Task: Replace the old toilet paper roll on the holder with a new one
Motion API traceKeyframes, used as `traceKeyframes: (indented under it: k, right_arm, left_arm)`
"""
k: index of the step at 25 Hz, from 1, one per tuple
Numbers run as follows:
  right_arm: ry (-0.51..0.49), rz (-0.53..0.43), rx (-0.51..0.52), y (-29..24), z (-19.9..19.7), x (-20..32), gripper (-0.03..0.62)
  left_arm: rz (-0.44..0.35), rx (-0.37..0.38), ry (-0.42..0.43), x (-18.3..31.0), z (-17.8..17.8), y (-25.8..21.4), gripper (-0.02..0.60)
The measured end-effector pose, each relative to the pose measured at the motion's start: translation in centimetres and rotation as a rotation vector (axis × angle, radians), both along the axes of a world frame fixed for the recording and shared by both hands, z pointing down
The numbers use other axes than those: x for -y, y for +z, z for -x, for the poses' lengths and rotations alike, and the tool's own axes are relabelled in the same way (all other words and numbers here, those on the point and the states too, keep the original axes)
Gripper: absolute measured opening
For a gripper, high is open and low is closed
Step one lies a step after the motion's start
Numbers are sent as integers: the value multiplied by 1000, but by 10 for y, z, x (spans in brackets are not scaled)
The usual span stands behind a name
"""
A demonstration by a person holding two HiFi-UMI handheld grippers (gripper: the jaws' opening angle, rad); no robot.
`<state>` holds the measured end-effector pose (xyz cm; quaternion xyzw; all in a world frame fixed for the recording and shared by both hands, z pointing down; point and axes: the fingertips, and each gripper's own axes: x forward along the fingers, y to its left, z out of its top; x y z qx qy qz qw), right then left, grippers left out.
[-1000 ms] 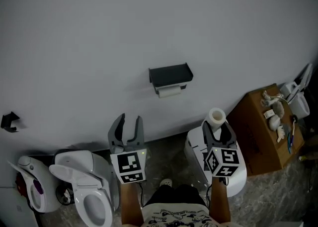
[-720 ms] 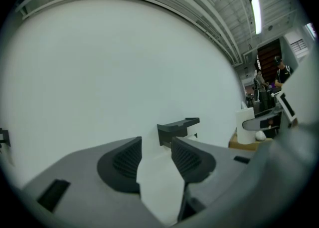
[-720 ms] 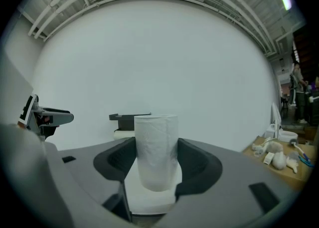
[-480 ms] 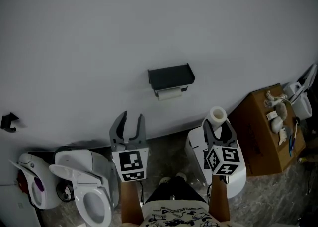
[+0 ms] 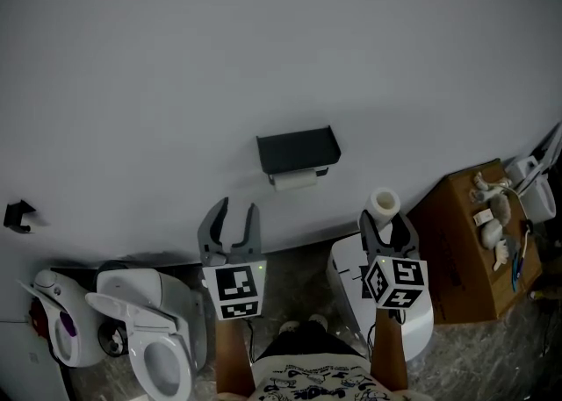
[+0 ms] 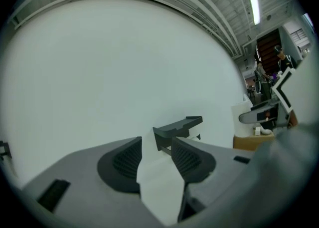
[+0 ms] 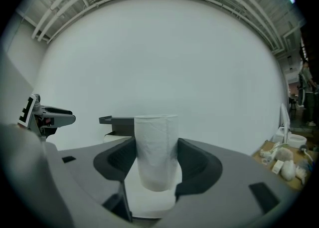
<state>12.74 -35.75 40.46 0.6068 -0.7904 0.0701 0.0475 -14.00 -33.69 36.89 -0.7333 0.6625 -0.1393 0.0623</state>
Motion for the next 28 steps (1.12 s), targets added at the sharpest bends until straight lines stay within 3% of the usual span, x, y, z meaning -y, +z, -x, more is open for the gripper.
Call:
traceKeyframes:
  k: [3, 8, 15, 20, 24, 28]
  right_arm:
    - [2, 4, 1, 2, -8, 5, 268]
    - [0, 19, 4, 6, -20, 13, 270]
    - [11, 31, -22, 12, -42, 20, 270]
    - [21, 31, -31, 14, -54, 21, 270]
    - [33, 26, -35, 14, -64, 21, 268]
    - [46, 29, -33, 17, -73, 22, 268]
  left_arm:
    - [20, 157, 39, 7, -19, 10, 167]
    - [124, 563, 40, 29, -43, 38, 169]
    - [176, 920, 30, 56, -72, 62, 169]
    - [231, 1086, 82, 70, -92, 86, 169]
    - [221, 1204, 34, 85, -92, 87, 170]
    - [224, 1206, 36, 95, -100, 95, 190]
